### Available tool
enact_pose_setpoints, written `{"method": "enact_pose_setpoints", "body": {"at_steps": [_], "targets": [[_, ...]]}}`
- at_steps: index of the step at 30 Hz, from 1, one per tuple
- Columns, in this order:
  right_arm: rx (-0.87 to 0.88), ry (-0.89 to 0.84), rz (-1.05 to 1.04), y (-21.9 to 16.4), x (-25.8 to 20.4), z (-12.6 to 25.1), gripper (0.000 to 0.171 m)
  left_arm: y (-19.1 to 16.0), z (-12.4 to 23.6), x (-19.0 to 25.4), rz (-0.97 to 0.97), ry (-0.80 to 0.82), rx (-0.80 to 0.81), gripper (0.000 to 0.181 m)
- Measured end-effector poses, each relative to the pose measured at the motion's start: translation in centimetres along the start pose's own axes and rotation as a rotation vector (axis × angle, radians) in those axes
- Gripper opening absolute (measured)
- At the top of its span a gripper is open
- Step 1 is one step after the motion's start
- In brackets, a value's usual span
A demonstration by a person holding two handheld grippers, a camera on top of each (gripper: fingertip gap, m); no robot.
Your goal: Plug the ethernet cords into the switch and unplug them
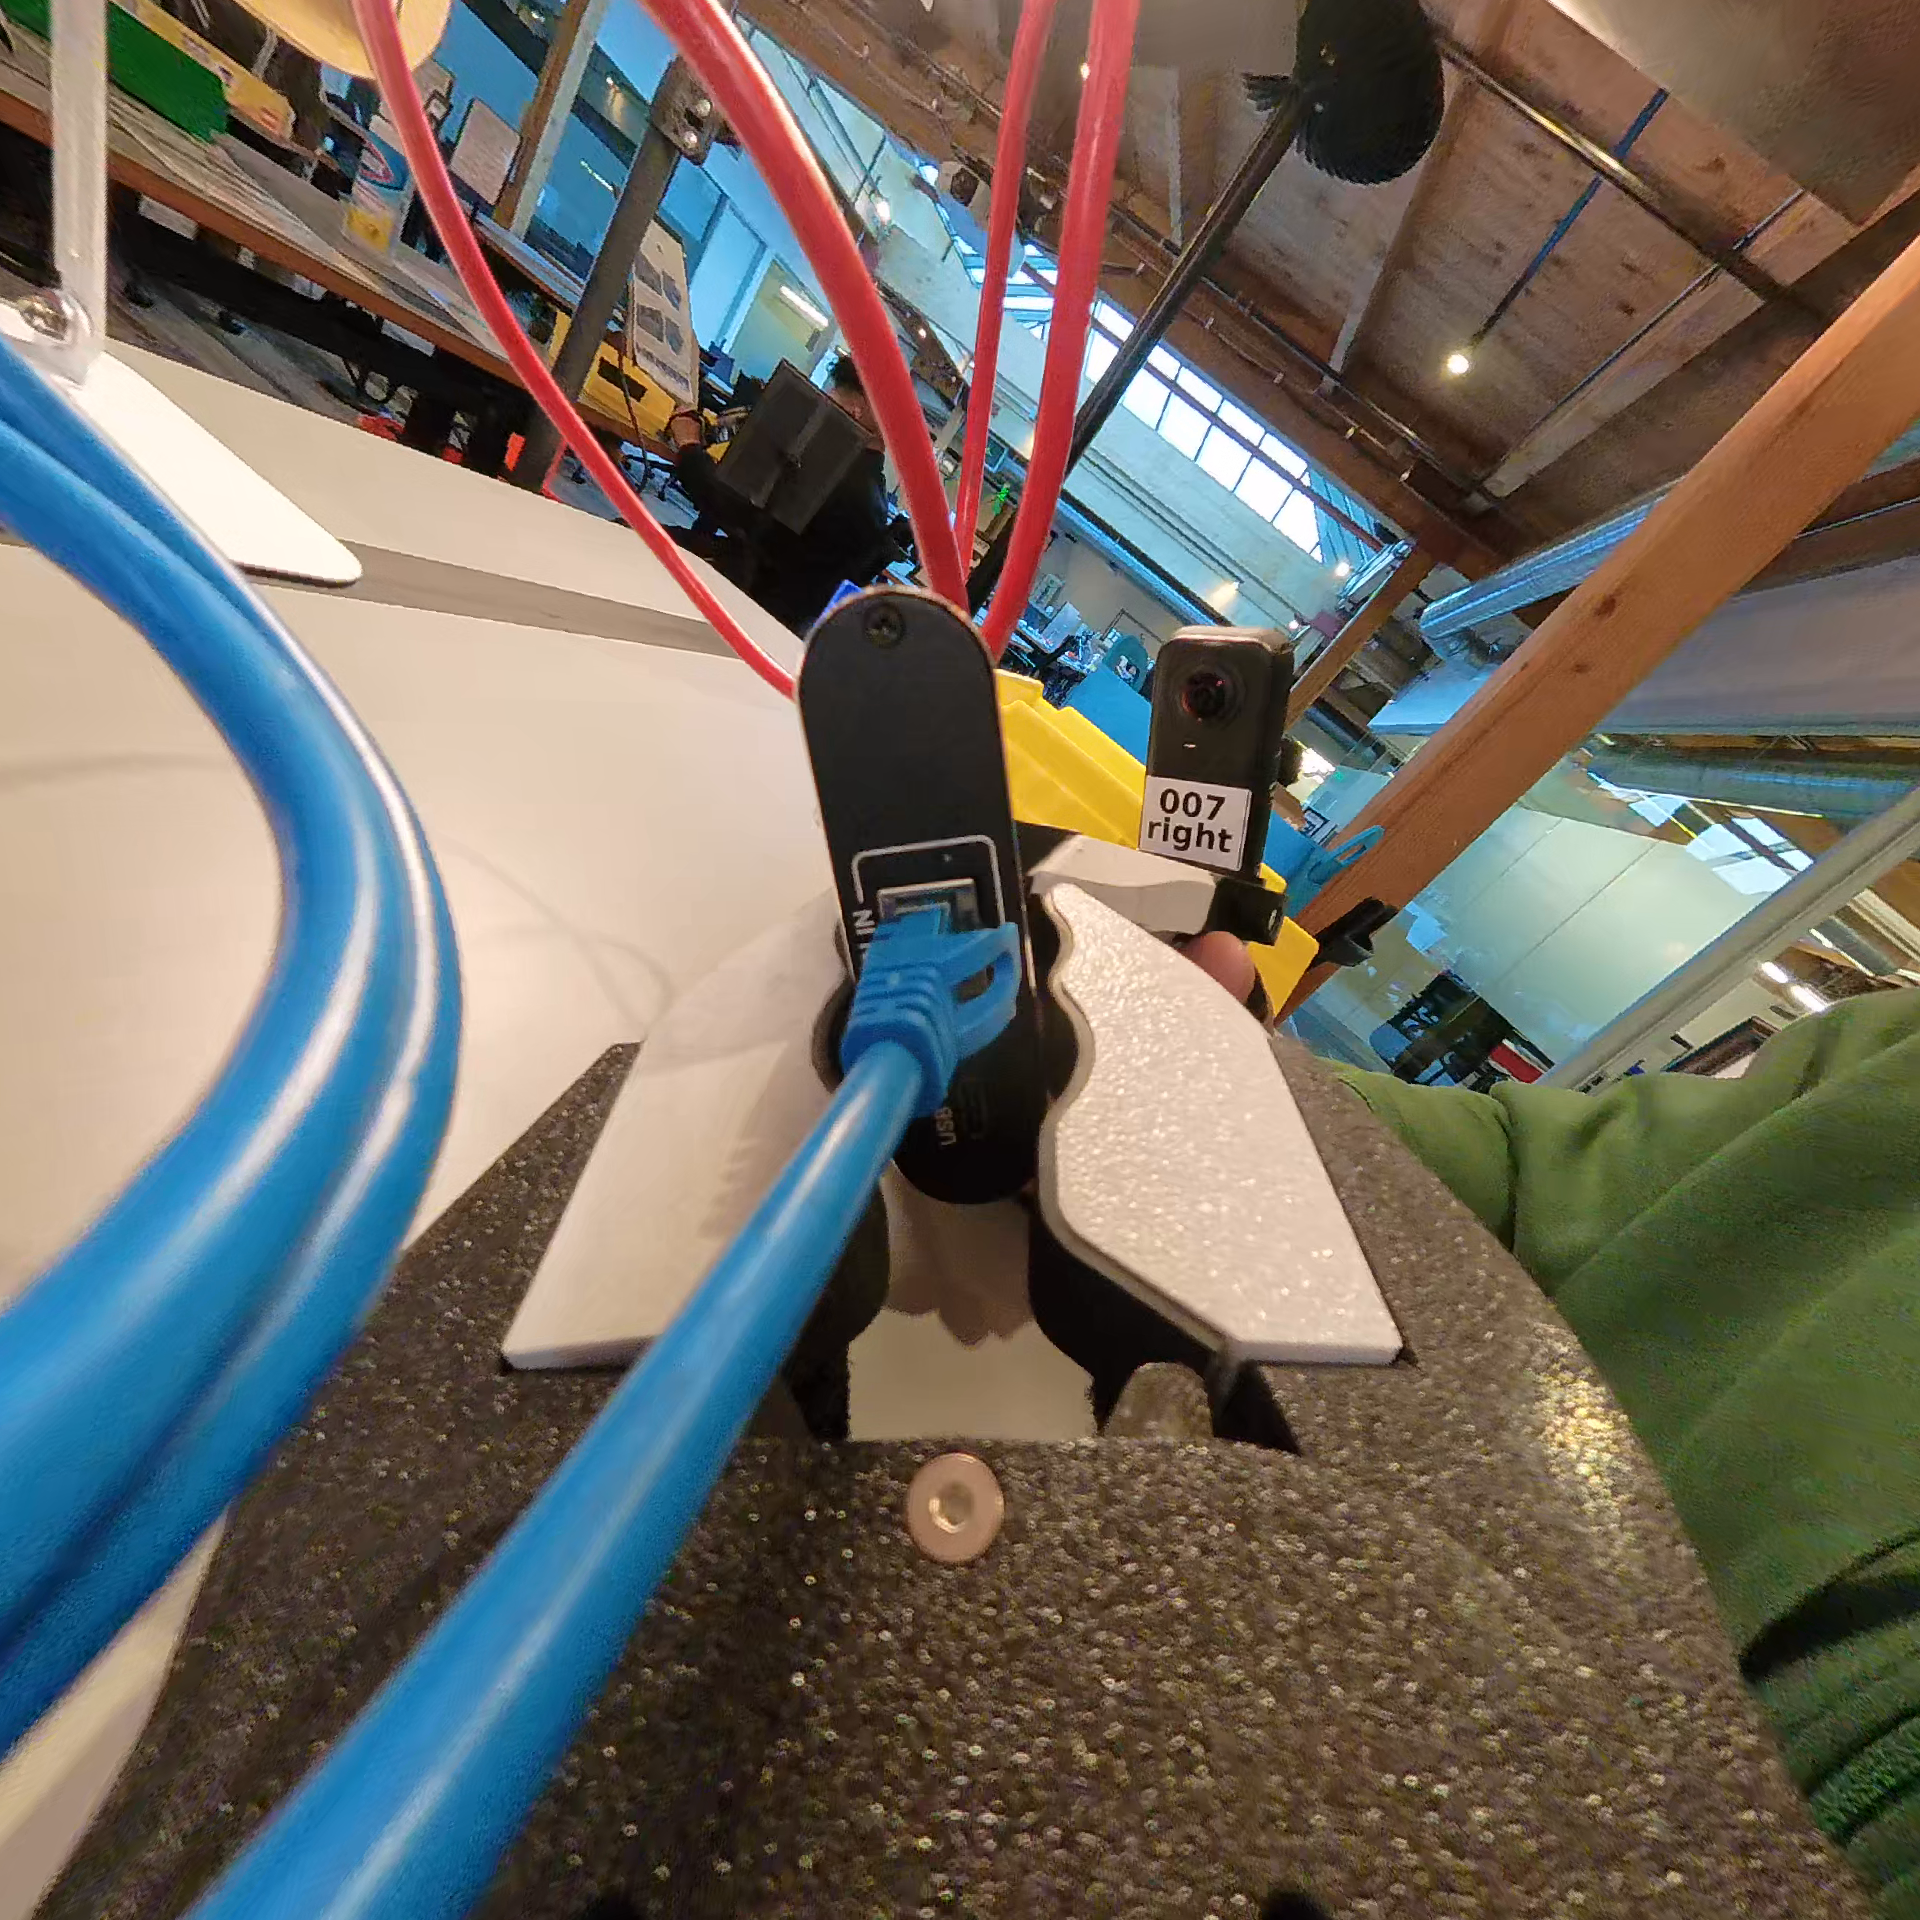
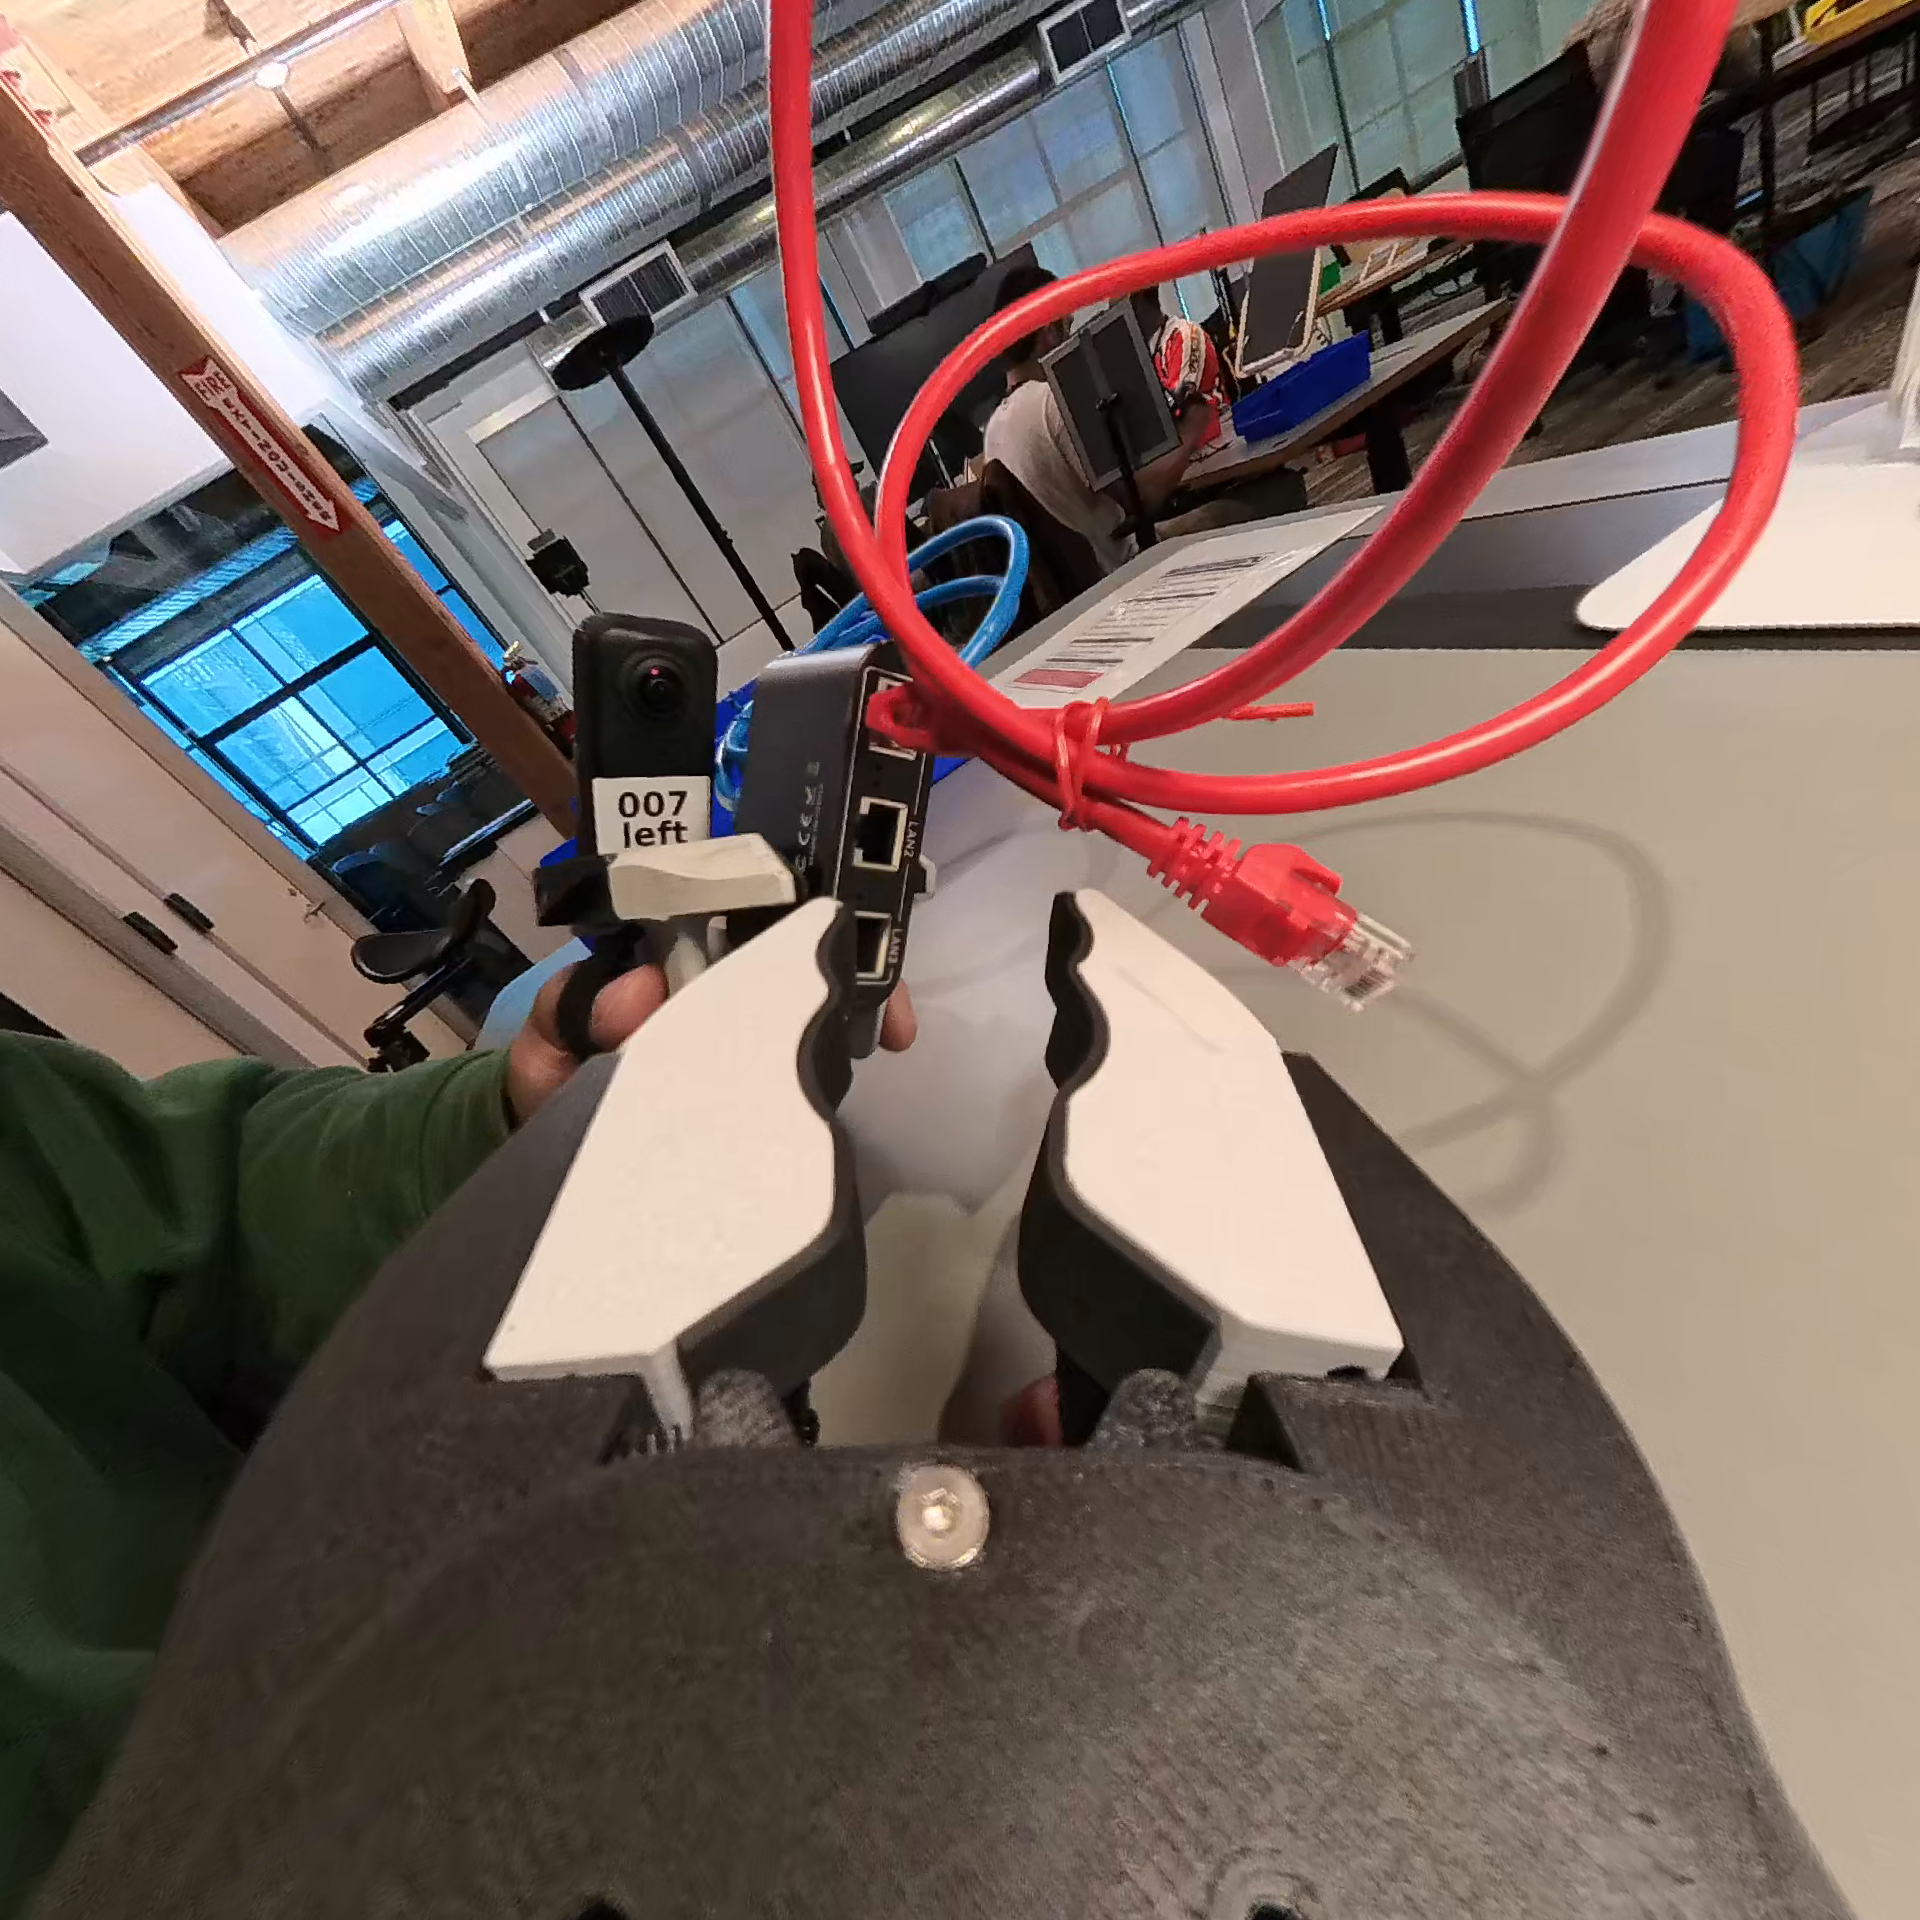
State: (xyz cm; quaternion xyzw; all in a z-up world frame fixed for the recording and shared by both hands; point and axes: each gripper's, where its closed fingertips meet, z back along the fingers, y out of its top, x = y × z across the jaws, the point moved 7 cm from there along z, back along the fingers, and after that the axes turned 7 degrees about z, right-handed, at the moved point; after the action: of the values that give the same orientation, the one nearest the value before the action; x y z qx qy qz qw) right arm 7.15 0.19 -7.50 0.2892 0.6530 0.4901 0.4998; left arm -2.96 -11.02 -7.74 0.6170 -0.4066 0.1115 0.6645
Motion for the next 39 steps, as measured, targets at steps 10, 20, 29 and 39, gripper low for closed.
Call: {"method": "enact_pose_setpoints", "body": {"at_steps": [10, 20, 29, 39], "targets": [[0.000, 0.017, -0.008, 0.0, 0.0, 0.0, 0.035, 0.0, 0.0, -0.1, -0.001, 0.001, -0.008, 0.029], [-0.022, 0.069, -0.075, -0.5, -0.6, -0.8, 0.041, -0.3, -0.2, 0.4, 0.001, -0.037, -0.020, 0.029], [0.146, 0.159, -0.174, 0.2, -0.9, -0.1, 0.044, -0.9, -0.7, 1.1, 0.051, -0.115, -0.042, 0.029], [0.213, 0.154, -0.195, 0.4, -0.6, 0.7, 0.035, -2.1, -1.6, 2.0, -0.001, -0.120, -0.143, 0.029]]}}
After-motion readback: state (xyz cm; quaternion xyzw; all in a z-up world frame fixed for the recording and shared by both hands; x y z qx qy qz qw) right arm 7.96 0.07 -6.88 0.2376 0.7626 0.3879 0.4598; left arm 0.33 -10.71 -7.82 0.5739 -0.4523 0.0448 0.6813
